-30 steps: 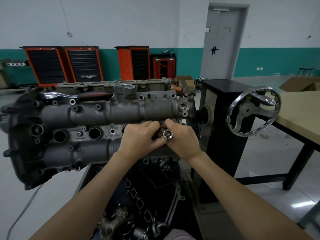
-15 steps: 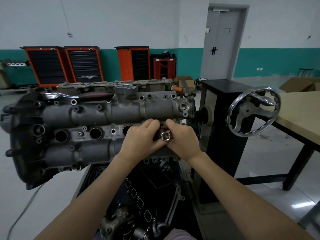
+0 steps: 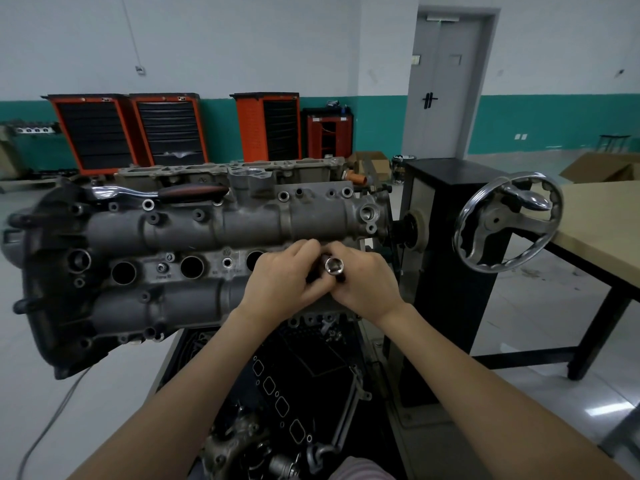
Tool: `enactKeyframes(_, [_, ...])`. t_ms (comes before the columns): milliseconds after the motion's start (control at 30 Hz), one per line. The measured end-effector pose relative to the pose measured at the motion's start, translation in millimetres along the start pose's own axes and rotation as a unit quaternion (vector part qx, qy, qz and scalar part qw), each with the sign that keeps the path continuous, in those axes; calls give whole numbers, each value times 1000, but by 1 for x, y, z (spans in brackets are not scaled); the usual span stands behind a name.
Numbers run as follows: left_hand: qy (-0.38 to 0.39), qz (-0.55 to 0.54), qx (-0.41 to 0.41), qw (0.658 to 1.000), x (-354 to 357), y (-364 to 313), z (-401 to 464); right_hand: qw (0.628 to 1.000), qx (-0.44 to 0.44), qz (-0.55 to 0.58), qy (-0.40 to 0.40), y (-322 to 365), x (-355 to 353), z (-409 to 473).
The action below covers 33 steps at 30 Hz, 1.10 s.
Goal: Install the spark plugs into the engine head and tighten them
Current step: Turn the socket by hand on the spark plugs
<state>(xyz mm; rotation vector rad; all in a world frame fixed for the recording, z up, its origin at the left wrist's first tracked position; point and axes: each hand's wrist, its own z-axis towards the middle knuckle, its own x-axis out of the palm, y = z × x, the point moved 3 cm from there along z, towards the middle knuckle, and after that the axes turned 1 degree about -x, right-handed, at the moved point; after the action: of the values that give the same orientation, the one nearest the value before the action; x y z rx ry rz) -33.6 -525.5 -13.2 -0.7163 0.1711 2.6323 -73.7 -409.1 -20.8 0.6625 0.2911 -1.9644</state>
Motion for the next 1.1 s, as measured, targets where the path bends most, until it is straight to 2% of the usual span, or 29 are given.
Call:
enactKeyframes(200, [-21,11,24,999,1,2,-1,1000,18,-10,-24,0,2,2])
enactKeyframes(467, [-6,24,-2,1000,2,1,0,999,-17,20,21,1,1,-1])
enactKeyframes(633, [-32,48,3,998,1,2,0,1000,4,-1,13,0,2,-2])
enactKeyframes(767, [-19,34,28,999,1,1,-1,1000,11,-2,-8,1,2,-2])
enactKeyframes(933, [-7,-6,-1,1000,-2,-2,0,1000,16,12,0,2,1,-4])
enactKeyframes(1100, [-13,33,7,999,0,0,1,1000,5,13,8,3,1,-3])
